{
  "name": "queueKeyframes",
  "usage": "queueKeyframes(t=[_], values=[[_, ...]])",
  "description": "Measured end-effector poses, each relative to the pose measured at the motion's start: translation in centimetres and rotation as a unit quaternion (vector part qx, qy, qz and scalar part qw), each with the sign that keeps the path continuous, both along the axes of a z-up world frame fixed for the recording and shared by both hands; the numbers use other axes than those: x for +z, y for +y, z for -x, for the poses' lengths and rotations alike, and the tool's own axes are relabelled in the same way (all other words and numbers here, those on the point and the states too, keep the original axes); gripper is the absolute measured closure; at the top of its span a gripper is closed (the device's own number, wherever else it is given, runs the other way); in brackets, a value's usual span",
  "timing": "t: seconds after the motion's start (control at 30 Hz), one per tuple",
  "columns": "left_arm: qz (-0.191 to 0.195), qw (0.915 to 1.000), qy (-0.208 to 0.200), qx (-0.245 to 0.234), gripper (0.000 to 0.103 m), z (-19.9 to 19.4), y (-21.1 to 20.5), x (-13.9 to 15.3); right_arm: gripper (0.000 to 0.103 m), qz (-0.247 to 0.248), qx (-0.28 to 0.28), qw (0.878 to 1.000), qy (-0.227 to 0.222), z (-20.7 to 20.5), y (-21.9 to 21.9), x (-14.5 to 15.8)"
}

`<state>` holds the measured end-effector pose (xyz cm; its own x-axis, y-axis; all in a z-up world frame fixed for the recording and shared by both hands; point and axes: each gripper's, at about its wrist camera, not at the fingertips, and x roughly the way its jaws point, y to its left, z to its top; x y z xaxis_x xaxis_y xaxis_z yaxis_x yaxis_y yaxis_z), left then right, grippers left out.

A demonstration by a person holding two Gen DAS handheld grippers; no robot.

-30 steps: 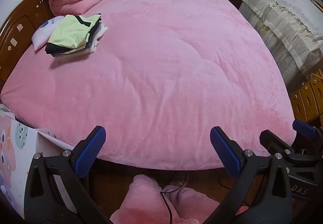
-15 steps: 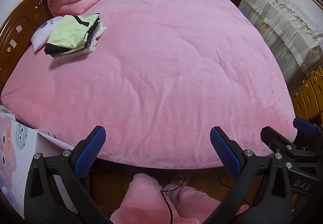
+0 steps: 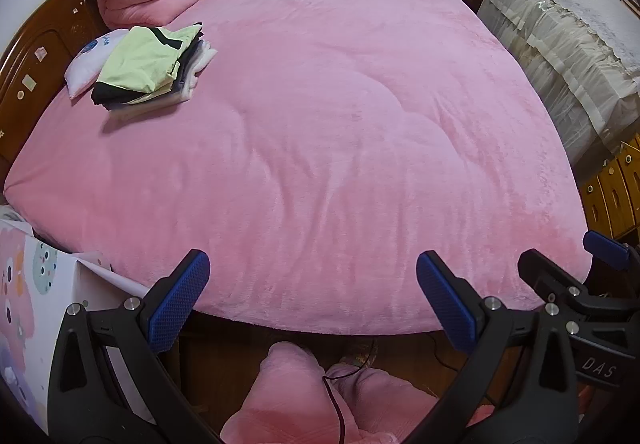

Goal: Fold large clothes

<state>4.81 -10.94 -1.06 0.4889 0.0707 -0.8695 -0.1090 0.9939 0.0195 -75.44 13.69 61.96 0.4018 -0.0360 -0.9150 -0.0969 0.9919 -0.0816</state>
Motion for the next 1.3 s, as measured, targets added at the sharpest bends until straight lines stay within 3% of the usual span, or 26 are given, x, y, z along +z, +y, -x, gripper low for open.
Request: queueKeyframes(t=[1.3], values=[[-0.013, 0.9998, -0.005, -0.016, 0.001, -0.1, -0.9, 0.2, 0.0, 0.023, -0.006, 1.0, -0.015, 0.6, 0.1, 0.5]])
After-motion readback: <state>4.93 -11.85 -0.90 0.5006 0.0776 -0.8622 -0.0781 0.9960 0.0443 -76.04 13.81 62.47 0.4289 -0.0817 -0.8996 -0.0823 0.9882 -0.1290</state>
